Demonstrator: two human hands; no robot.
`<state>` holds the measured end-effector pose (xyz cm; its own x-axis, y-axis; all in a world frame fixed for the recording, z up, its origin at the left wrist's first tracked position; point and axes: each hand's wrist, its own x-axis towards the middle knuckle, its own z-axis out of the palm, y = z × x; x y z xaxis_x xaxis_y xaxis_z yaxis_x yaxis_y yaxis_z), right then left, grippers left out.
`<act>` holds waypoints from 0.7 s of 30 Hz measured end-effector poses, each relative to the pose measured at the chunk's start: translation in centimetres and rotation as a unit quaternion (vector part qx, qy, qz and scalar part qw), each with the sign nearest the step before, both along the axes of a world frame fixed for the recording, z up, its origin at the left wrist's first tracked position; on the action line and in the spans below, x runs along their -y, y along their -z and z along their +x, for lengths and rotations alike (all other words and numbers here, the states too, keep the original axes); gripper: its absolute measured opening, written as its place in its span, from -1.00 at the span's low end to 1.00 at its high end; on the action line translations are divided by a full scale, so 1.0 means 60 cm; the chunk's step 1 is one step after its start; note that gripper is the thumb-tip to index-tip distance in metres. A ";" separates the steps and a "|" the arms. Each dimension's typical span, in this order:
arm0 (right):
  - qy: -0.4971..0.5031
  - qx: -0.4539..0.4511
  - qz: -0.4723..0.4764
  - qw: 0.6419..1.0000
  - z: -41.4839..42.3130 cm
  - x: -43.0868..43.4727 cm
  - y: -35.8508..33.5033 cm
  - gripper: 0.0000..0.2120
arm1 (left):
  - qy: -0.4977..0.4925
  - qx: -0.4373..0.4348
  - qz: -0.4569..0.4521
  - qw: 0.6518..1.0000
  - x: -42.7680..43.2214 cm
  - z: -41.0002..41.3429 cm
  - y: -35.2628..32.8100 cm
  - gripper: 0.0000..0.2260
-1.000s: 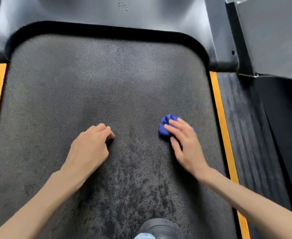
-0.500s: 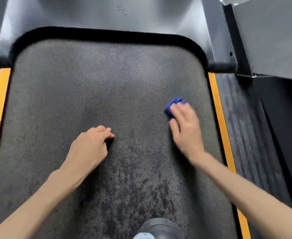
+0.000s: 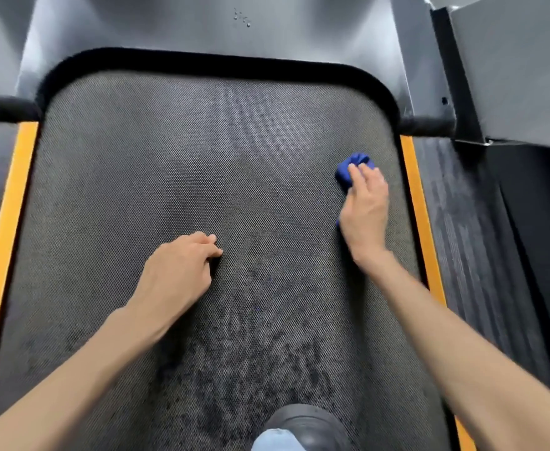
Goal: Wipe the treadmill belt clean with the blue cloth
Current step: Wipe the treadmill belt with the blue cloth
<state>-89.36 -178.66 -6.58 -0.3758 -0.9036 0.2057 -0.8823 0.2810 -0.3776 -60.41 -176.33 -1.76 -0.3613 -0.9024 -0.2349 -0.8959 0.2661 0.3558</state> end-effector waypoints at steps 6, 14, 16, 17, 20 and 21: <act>-0.443 -0.028 0.073 0.893 0.190 -0.210 0.005 -0.53 | 0.004 -0.024 -0.024 0.999 0.001 0.008 0.010 -0.69; -0.212 -0.015 0.054 0.976 0.003 -0.038 0.004 -0.52 | 0.010 -0.032 -0.019 0.999 -0.001 0.010 0.011 -0.63; -0.089 0.016 0.042 0.995 -0.009 -0.008 -0.004 -0.54 | 0.012 -0.030 -0.016 0.999 0.001 0.010 0.013 -0.62; -0.046 0.027 0.032 0.998 0.009 -0.008 -0.004 -0.54 | 0.011 -0.030 -0.015 0.999 0.001 0.009 0.014 -0.62; -0.136 0.022 0.025 0.990 0.118 -0.087 0.001 -0.52 | 0.010 -0.030 -0.029 0.999 0.001 0.008 0.016 -0.64; -0.234 0.024 0.047 0.971 0.157 -0.131 0.002 -0.50 | 0.009 -0.029 -0.037 0.999 0.001 0.009 0.017 -0.64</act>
